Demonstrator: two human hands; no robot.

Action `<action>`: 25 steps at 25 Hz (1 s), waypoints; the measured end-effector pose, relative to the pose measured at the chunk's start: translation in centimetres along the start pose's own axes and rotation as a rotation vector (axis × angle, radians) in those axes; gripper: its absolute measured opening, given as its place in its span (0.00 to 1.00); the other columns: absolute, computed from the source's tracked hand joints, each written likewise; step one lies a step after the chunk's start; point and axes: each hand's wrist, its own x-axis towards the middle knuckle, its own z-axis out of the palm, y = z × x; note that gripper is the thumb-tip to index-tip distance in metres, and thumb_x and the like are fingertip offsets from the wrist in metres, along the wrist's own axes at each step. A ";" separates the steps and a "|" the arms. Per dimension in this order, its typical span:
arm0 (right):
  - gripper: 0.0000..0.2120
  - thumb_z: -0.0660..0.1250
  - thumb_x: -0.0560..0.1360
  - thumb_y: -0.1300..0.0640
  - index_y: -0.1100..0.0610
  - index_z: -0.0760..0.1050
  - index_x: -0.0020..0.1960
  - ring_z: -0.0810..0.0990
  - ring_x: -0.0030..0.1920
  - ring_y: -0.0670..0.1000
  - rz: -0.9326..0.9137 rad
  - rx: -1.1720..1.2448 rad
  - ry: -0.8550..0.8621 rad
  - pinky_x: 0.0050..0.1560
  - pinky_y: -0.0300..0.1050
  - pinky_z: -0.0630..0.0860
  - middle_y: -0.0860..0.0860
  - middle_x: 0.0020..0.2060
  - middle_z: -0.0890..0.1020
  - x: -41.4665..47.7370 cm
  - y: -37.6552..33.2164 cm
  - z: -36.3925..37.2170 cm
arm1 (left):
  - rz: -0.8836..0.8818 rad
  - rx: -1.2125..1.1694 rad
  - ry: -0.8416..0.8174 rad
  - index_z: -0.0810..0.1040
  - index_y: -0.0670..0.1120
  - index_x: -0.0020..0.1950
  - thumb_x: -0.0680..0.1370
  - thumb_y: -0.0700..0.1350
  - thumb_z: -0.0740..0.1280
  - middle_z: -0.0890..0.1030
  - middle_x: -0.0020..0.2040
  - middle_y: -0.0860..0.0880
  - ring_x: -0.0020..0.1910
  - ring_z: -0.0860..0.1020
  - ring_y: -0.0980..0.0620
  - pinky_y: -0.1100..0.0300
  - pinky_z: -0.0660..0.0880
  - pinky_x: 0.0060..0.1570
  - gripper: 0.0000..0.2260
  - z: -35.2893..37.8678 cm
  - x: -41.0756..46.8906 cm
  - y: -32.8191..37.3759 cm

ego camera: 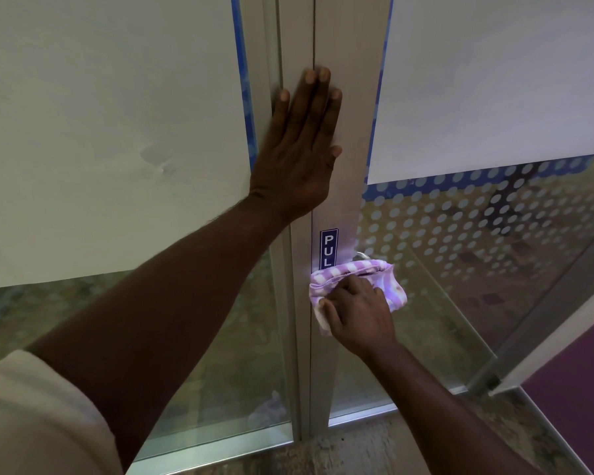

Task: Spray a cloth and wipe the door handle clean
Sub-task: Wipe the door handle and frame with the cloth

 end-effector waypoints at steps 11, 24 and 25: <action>0.13 0.71 0.77 0.49 0.52 0.81 0.60 0.81 0.57 0.56 -0.092 -0.024 0.019 0.59 0.56 0.73 0.50 0.58 0.83 -1.9 1.2 3.0 | 0.003 0.040 -0.014 0.63 0.36 0.82 0.86 0.49 0.59 0.64 0.82 0.34 0.81 0.63 0.33 0.39 0.52 0.82 0.27 0.1 -0.1 0.0; 0.14 0.73 0.77 0.52 0.54 0.83 0.61 0.82 0.62 0.54 -0.308 0.088 0.086 0.70 0.60 0.72 0.50 0.59 0.85 -3.2 8.1 2.1 | -0.005 0.061 -0.033 0.63 0.36 0.82 0.87 0.48 0.59 0.65 0.81 0.33 0.81 0.63 0.32 0.37 0.54 0.81 0.26 -0.1 0.0 0.0; 0.14 0.73 0.76 0.53 0.54 0.83 0.61 0.82 0.62 0.54 -0.305 0.096 0.088 0.70 0.60 0.72 0.50 0.59 0.85 -3.2 8.2 2.2 | -0.007 0.063 -0.028 0.64 0.36 0.82 0.87 0.48 0.59 0.65 0.81 0.33 0.81 0.63 0.32 0.37 0.54 0.81 0.26 0.0 0.0 0.0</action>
